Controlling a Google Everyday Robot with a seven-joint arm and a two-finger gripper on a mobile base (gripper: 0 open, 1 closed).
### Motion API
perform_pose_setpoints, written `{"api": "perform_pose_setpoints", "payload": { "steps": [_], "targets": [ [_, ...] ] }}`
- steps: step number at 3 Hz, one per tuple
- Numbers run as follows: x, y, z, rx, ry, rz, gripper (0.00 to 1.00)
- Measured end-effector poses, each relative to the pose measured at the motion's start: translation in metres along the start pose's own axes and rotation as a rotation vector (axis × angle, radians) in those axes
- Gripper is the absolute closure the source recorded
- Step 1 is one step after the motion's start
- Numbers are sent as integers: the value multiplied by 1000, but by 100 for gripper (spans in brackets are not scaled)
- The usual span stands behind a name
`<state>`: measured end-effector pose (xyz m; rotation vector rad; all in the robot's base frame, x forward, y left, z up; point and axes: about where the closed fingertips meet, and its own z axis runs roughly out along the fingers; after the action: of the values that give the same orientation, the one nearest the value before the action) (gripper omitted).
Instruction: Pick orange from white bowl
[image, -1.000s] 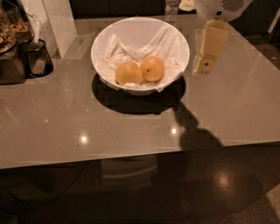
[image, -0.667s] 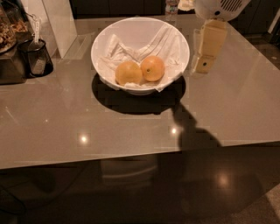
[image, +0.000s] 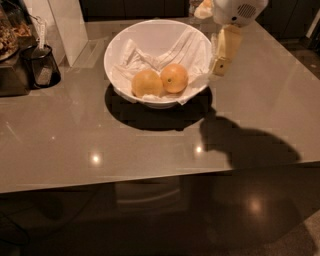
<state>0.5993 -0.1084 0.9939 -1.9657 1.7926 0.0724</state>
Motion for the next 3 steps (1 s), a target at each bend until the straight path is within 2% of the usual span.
{"api": "perform_pose_setpoints", "payload": {
  "steps": [1,2,3],
  "targets": [
    [9,-12,38,-61,-44,22,0],
    [8,-16,43,-53,-49,23,18],
    [7,-18,42,-35,-52,24,20]
  ]
}}
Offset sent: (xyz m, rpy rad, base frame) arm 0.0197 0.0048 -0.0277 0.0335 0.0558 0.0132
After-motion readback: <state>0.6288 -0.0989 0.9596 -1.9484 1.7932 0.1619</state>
